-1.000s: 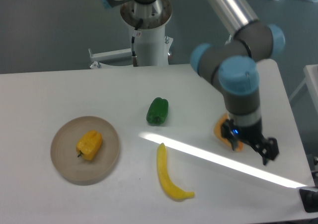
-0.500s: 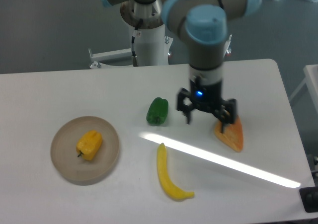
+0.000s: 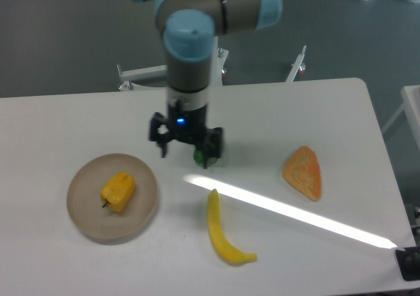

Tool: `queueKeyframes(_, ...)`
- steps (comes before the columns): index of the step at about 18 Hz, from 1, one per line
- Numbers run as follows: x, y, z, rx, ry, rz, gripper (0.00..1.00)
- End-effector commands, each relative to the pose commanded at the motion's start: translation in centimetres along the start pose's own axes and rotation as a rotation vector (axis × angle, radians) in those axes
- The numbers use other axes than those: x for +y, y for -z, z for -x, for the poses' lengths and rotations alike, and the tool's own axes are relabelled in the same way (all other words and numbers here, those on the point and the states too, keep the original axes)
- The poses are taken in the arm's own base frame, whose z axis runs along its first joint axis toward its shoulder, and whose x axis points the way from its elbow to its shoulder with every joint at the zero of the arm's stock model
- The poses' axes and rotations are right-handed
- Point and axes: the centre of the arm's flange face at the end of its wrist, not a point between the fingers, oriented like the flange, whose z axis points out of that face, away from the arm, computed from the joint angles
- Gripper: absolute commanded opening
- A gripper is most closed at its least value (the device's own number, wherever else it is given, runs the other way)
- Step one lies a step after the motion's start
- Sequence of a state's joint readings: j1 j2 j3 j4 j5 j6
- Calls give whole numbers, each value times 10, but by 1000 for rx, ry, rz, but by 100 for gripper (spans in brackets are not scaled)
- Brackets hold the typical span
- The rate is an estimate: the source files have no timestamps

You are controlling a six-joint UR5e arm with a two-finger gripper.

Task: Pick up the yellow pepper from the plate
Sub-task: 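Raise the gripper and move it over the yellow pepper on the plate, then lower the open gripper around the yellow pepper and close it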

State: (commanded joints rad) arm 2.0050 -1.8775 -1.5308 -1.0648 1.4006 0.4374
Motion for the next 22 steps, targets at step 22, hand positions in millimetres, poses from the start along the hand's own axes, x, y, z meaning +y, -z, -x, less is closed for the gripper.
queueKeyframes(22,-5,-105,-69,37,-146,39,100)
